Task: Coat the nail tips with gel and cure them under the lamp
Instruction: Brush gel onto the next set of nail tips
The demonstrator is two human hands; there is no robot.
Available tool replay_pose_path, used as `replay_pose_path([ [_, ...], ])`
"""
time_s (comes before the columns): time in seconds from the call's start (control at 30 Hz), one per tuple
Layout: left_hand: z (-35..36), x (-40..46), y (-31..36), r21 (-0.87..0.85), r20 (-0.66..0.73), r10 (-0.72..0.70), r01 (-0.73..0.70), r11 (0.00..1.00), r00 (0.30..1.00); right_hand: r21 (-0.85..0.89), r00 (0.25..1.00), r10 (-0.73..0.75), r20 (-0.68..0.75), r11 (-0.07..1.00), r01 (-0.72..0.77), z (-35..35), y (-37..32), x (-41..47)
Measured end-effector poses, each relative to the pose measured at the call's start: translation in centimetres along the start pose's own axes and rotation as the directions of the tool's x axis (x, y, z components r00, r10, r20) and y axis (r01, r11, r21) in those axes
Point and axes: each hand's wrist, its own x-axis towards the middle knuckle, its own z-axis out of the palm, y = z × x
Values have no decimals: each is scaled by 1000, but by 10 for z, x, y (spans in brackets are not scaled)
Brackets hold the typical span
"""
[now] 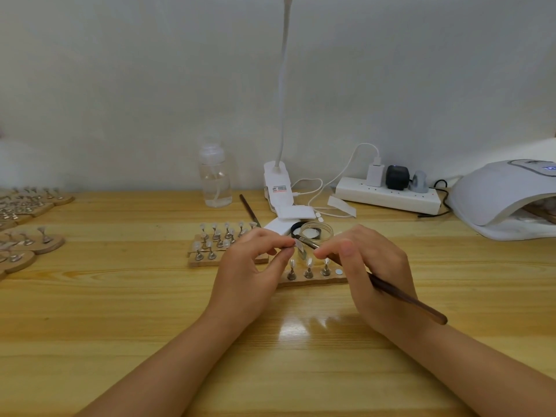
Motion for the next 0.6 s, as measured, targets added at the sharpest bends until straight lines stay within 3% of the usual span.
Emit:
replay_pose_path([
  [0.6, 0, 0, 0, -5, 1, -13, 13, 1000, 1000, 8, 999, 31, 10, 999, -31, 0, 1, -1],
])
